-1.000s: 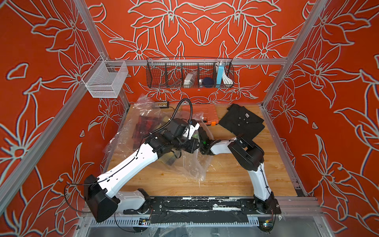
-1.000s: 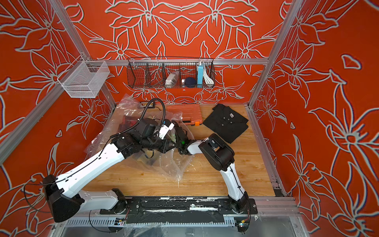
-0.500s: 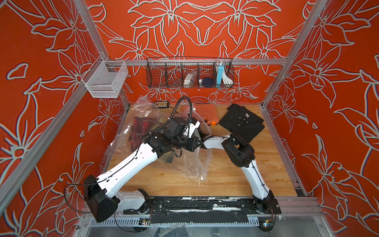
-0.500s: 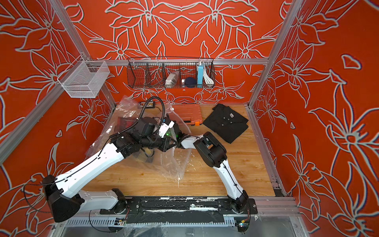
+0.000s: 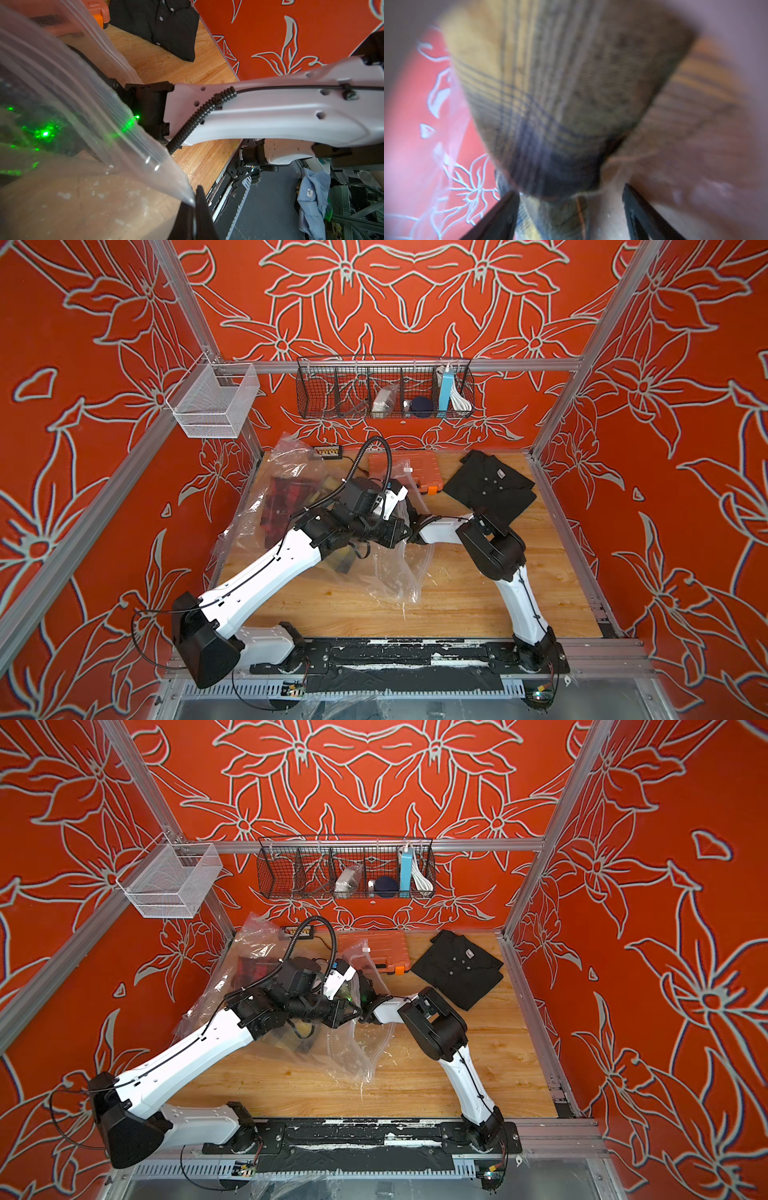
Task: Place the folded shirt into the vacuum bag
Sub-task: Place the shirt in the vacuum bag.
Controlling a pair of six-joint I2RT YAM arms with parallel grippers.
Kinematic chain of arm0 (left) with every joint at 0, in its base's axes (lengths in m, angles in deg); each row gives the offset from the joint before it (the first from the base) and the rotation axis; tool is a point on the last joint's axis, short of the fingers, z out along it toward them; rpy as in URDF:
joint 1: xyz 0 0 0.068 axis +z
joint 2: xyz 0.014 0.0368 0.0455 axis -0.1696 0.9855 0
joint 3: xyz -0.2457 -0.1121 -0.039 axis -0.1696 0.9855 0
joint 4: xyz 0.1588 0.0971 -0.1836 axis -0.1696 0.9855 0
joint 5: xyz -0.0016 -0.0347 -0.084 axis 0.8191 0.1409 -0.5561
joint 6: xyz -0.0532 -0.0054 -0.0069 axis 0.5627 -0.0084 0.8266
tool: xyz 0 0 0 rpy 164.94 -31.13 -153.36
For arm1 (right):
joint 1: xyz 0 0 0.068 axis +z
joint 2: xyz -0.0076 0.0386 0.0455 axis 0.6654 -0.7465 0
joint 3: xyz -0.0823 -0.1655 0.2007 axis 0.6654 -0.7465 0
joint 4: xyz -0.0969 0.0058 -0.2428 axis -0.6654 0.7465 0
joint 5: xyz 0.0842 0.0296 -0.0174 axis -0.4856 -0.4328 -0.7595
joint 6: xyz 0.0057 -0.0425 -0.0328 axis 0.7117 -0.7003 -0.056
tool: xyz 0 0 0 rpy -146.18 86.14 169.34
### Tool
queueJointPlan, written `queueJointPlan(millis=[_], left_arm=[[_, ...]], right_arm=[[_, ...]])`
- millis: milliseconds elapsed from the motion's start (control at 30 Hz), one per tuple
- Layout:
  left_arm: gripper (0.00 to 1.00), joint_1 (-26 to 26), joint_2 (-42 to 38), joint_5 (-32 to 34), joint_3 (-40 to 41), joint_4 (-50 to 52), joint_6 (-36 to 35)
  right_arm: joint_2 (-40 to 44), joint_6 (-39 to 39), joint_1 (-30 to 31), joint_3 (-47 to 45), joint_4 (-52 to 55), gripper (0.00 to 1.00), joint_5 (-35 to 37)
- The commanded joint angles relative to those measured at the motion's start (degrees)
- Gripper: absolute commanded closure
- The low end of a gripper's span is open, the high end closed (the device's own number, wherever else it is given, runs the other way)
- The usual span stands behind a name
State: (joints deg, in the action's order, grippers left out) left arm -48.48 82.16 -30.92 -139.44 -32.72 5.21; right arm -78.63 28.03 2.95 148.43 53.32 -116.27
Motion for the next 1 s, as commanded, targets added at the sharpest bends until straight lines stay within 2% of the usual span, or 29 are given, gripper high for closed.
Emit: queueJointPlan(millis=[0, 133, 233, 300, 367, 433, 467, 533, 633, 833, 900, 967], left_arm=[[1.0, -0.73, 1.01, -3.15, -1.08, -2.92, 0.73], [1.0, -1.0, 1.6, -3.33, -1.82, -2.86, 0.75], [1.0, -1.09, 2.08, -3.42, -2.17, -2.62, 0.64], [1.0, -1.09, 2.18, -3.17, -2.27, -2.12, 0.42], [1.0, -1.09, 1.94, -2.73, -2.15, -1.53, 0.28], [1.0, -1.09, 1.39, -2.14, -1.52, -1.42, 0.32], [1.0, -1.01, 1.33, -1.97, -1.16, -1.53, 0.43], [1.0, -1.01, 1.48, -2.17, -0.59, -1.95, 0.78], [1.0, -1.05, 1.91, -3.2, -0.15, -3.42, 1.86], [1.0, -1.09, 0.98, -5.34, -0.43, -5.37, 3.42], [1.0, -1.09, 1.5, -5.53, -0.43, -5.12, 3.28], [1.0, -1.17, 1.89, -5.49, -0.43, -4.94, 3.14]], right_arm=[[-1.12, 2.96, 1.57, -0.01, -1.96, 0.1, 3.22], [-3.6, 4.43, 2.51, 4.96, 1.56, 0.12, 7.19], [-4.76, 2.98, 3.16, 8.92, 6.0, 0.23, 10.22], [-4.32, 1.96, 3.12, 8.9, 3.44, 0.46, 9.4], [-2.38, -1.71, 2.85, 6.79, -2.58, 0.75, 6.89], [0.21, -6.18, 2.71, 4.76, -7.16, 0.93, 3.64], [1.19, -7.97, 2.65, 4.27, -10.56, 0.97, 0.53], [1.29, -7.5, 2.71, 4.48, -19.16, 1.0, -6.11], [-1.88, -1.06, 3.01, 9.52, -30.92, 1.0, -14.95], [-12.92, 14.53, 3.01, 25.11, -49.15, 1.0, -24.34], [-17.79, 17.75, 3.35, 32.09, -46.02, 1.0, -25.21], [-19.36, 13.84, 3.34, 32.56, -33.7, 1.0, -22.83]])
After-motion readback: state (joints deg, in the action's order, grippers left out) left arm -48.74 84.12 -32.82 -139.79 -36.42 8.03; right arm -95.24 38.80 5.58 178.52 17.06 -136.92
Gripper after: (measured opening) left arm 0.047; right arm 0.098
